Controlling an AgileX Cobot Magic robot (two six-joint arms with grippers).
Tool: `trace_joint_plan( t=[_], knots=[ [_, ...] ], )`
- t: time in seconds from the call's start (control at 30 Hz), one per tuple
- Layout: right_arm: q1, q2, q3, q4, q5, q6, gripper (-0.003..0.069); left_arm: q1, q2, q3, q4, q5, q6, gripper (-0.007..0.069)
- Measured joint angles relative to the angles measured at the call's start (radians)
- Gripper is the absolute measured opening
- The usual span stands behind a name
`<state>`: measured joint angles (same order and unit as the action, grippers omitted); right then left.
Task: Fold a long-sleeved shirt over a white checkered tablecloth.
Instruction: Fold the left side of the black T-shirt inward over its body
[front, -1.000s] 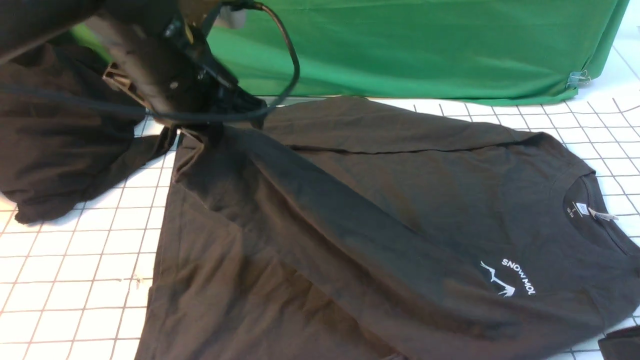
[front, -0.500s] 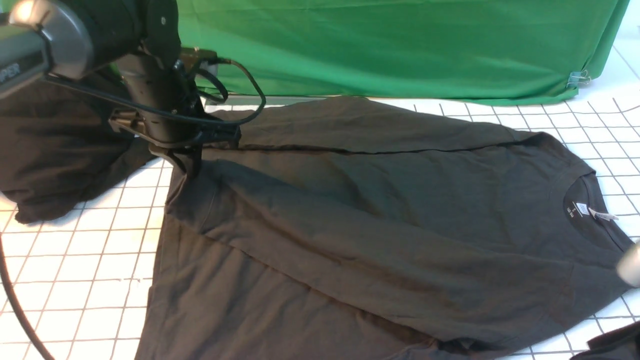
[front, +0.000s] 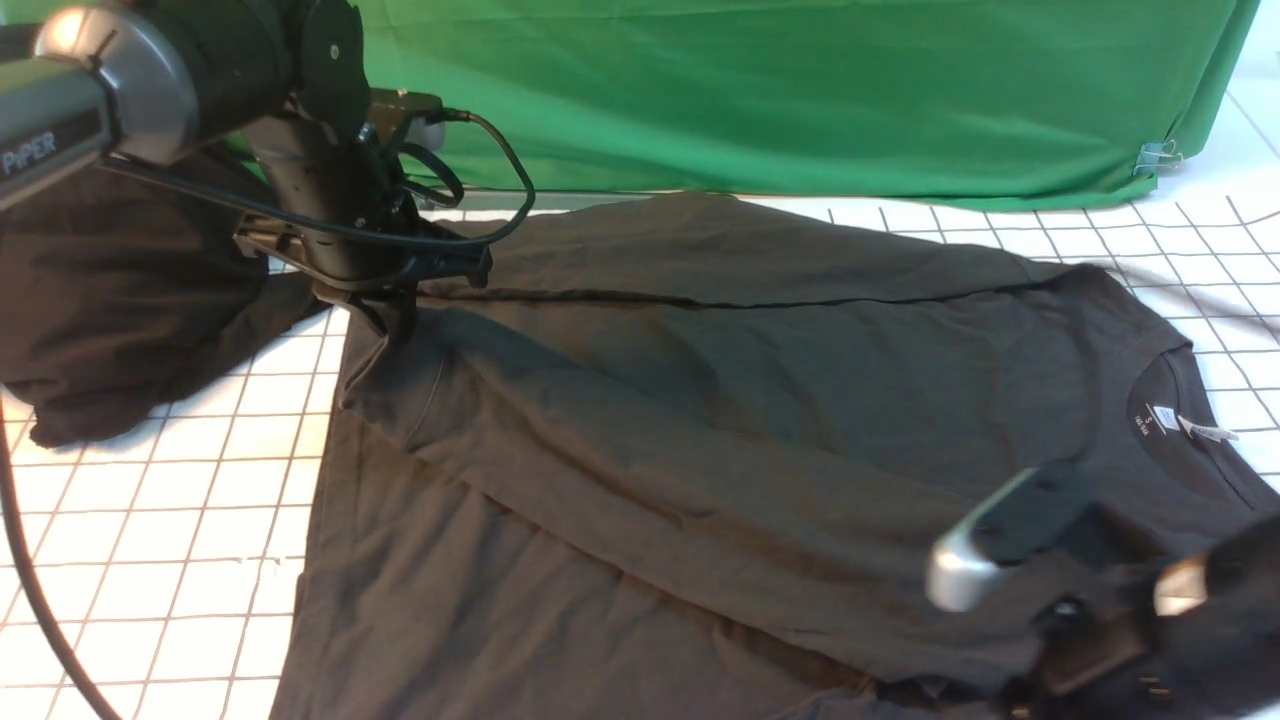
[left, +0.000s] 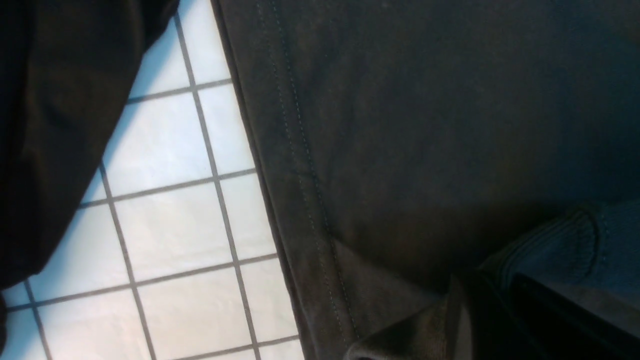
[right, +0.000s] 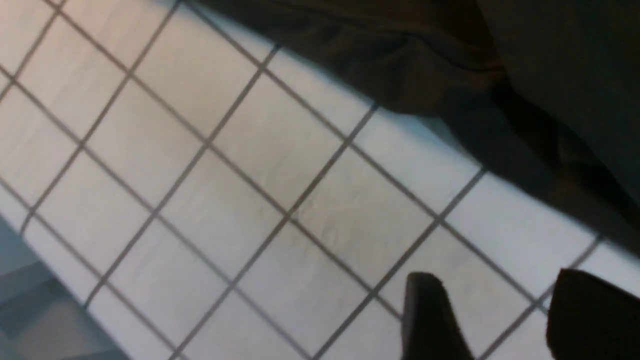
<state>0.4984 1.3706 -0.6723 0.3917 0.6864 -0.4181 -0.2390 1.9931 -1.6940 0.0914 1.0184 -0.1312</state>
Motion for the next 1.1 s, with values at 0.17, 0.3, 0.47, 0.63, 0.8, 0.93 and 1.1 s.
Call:
trace_joint_plan(
  t=[0.17,0.3,0.47,0.63,0.8,0.93,1.1],
  knots=[
    [0.008,0.102,0.0,-0.013,-0.126,0.014,0.0426,0.0,0.0,0.0,0.0,-0.008,0.0,0.0014],
    [0.009,0.138,0.0,-0.018,-0.226,0.055,0.0437,0.0,0.0,0.0,0.001,-0.008,0.0,0.0014],
    [0.009,0.138,0.0,-0.018,-0.303,0.06,0.043,0.0,0.0,0.0,0.001,-0.016,0.0,0.0014],
    [0.009,0.138,0.0,-0.018,-0.335,0.061,0.0221,0.0,0.0,0.0,-0.001,-0.025,0.001,0.0014],
    [0.009,0.138,-0.001,-0.018,-0.317,0.061,0.0027,0.0,0.0,0.0,-0.001,-0.025,0.001,0.0014],
    [0.009,0.13,-0.001,-0.018,-0.246,0.073,0.0006,0.0,0.0,0.0,-0.004,-0.009,0.001,0.0014],
    [0.009,0.058,0.008,-0.017,-0.176,0.094,0.0002,0.0,0.0,0.0,-0.004,0.006,0.001,0.0014]
  ],
)
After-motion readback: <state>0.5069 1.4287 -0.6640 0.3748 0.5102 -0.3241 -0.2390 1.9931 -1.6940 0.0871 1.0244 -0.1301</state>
